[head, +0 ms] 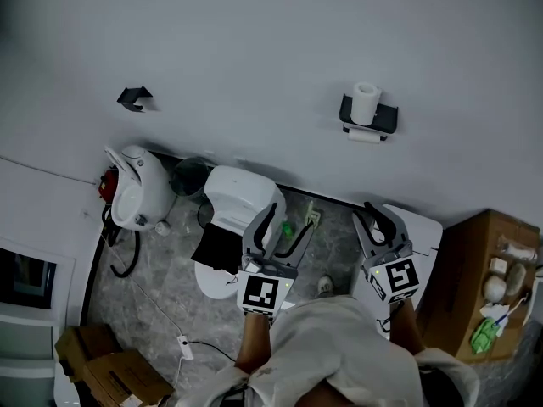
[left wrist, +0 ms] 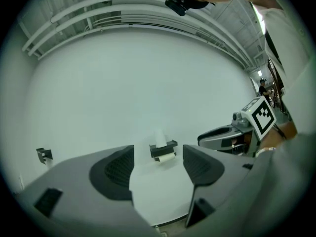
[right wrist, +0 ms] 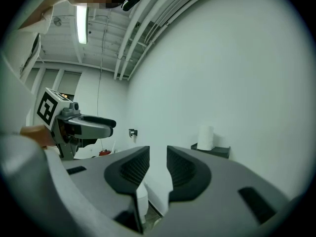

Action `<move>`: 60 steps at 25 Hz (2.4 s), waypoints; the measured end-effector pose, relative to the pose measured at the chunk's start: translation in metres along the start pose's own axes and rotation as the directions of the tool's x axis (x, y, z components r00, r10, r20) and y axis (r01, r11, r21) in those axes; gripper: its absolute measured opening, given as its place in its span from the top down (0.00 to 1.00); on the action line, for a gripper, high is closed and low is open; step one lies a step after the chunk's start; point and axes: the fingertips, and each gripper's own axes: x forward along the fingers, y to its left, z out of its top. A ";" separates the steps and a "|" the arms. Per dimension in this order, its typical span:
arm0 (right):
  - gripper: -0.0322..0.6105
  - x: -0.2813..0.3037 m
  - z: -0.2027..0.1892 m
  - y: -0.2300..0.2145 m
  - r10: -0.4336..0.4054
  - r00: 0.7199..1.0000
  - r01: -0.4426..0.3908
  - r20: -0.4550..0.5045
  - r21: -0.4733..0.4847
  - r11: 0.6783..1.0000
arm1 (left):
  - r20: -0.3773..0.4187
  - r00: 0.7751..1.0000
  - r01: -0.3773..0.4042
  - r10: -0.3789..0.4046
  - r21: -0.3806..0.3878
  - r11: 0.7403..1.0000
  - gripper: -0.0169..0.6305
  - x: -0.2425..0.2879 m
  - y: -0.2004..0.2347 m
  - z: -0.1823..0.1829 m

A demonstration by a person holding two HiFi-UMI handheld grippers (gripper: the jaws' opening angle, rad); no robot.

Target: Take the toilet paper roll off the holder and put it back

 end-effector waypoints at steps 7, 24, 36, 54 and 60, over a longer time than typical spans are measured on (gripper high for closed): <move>0.79 0.006 0.003 -0.022 -0.021 1.000 0.021 0.014 0.008 1.000 | 0.015 1.000 0.025 -0.025 0.010 1.000 0.49 0.025 -0.003 0.007; 0.79 0.015 0.003 -0.075 -0.167 0.986 0.166 0.009 0.018 0.986 | 0.027 0.988 0.151 -0.151 0.002 0.988 0.52 0.089 -0.005 0.005; 0.79 0.047 0.008 -0.104 -0.263 0.965 0.263 -0.005 0.019 0.965 | 0.058 0.965 0.255 -0.254 -0.003 0.967 0.52 0.142 0.015 0.002; 0.79 0.079 0.005 -0.132 -0.422 0.905 0.423 -0.049 0.024 0.906 | 0.091 0.902 0.426 -0.423 -0.015 0.905 0.52 0.210 0.036 -0.002; 0.79 0.084 0.004 -0.143 -0.470 0.880 0.473 -0.067 0.027 0.881 | 0.088 0.875 0.479 -0.475 -0.020 0.878 0.52 0.232 0.034 -0.005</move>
